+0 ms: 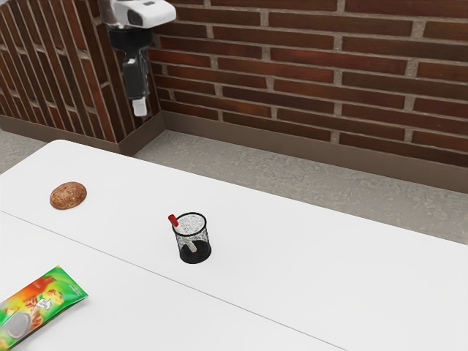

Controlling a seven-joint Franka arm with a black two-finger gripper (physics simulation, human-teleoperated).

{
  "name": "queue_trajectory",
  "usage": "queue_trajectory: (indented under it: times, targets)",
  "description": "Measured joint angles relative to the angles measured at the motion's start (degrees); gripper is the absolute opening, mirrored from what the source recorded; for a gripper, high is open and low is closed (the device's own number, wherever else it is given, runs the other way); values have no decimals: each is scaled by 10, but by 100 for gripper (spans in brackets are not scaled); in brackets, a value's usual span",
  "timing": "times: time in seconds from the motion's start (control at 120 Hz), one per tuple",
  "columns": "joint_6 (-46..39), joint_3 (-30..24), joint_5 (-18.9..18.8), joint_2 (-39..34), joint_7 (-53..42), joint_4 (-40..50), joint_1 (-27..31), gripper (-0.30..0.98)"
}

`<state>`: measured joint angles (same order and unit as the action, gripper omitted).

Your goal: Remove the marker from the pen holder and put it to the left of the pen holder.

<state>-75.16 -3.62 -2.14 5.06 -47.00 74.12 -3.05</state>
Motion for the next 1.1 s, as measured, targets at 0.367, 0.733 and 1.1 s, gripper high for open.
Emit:
queue_trajectory:
  times: [0.367, 0.733, 1.1]
  targets:
    - [-1, -28, -1, -53, 25, 114, 4, 68]
    - [-128, -28, 53, -74, 47, 352, 62, 68]
    - [-191, -28, 68, -49, 190, 371, 105, 69]
